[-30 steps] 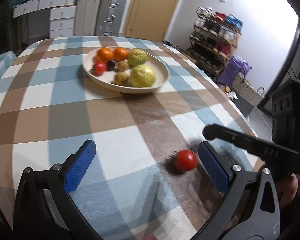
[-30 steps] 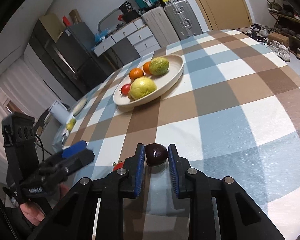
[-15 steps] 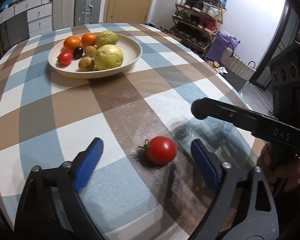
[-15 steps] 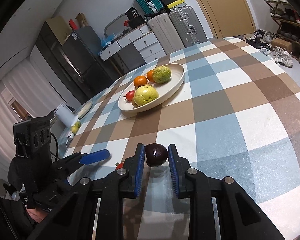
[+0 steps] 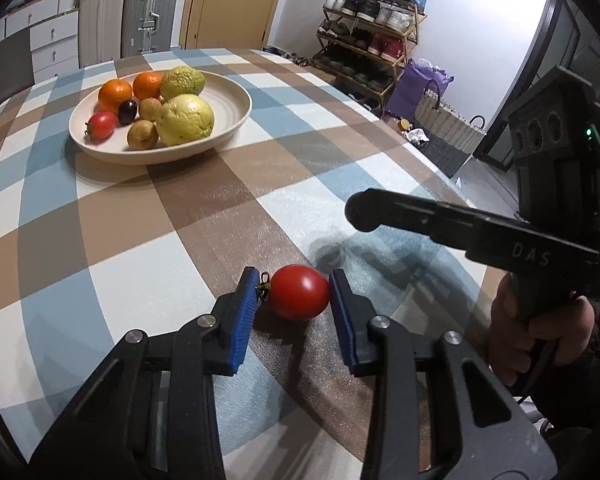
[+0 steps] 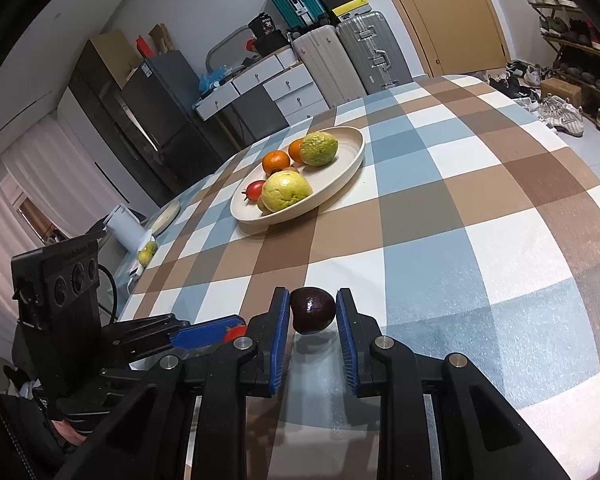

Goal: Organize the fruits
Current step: 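Carry the tomato and plum onto the cream plate and open both grippers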

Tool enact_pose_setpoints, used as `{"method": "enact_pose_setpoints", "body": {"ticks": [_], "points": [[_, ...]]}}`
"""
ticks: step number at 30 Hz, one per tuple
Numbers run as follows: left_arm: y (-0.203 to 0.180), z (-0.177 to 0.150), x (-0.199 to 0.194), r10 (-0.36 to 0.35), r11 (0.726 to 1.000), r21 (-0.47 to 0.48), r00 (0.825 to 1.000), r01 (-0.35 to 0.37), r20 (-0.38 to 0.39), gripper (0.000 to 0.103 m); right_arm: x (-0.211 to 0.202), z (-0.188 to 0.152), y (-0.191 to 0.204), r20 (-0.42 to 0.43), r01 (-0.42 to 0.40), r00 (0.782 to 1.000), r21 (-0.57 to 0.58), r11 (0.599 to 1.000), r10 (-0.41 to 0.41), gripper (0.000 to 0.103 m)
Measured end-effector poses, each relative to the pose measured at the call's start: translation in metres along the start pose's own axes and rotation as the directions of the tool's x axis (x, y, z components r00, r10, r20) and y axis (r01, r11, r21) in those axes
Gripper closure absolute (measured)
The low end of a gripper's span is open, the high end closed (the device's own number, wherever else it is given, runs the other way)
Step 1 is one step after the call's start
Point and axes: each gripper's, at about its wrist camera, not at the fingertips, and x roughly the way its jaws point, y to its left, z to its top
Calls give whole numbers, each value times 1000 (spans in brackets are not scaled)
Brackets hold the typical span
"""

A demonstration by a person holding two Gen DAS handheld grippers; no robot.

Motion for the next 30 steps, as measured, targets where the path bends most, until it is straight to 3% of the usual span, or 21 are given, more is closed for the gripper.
{"method": "enact_pose_setpoints", "body": {"ticks": [7,16,30], "points": [[23,22,-16,5,1000,-16,999,-4,50,70,6,12,2,-2,-8,1000,-11,1000,8,79],[68,77,-30,38,997,-66,992,-31,122,70,25,59,1,21,-14,1000,-47,999,15,79],[112,162,23,-1,994,-112,996,10,85,70,85,136,-6,21,-42,999,-56,998,43,79]]}}
